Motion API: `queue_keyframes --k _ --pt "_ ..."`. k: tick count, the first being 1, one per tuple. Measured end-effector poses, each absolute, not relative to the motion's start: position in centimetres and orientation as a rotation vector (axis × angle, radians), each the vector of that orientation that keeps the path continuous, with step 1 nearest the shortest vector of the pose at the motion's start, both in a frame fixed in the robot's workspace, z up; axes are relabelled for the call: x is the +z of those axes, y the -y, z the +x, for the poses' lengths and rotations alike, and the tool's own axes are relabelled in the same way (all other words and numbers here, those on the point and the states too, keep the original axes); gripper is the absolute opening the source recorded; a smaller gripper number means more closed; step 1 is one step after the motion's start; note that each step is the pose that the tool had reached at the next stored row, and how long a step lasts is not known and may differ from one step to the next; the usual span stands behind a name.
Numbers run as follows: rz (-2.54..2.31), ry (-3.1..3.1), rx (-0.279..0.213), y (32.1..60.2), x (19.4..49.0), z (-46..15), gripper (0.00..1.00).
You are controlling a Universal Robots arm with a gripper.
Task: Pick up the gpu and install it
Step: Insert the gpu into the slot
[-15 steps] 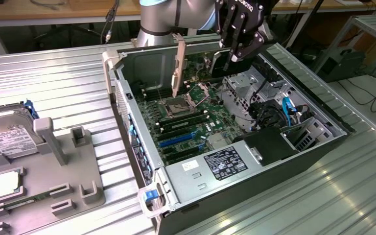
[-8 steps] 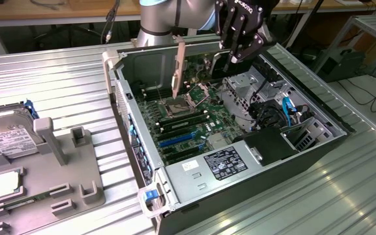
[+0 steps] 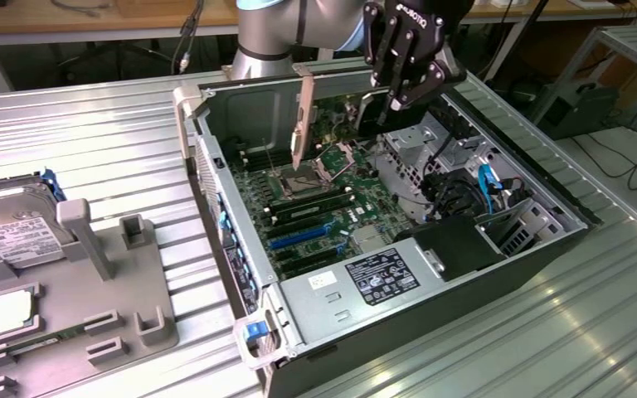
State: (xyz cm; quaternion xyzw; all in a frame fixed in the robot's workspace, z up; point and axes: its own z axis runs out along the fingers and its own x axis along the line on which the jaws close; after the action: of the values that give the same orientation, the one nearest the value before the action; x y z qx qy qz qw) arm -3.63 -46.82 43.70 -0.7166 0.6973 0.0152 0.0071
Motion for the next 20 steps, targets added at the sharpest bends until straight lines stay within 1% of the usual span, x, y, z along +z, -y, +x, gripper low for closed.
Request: queue_keyframes --k 20 --pt "-2.228 -2.194 0.047 46.8 42.5 -3.6 0.28"
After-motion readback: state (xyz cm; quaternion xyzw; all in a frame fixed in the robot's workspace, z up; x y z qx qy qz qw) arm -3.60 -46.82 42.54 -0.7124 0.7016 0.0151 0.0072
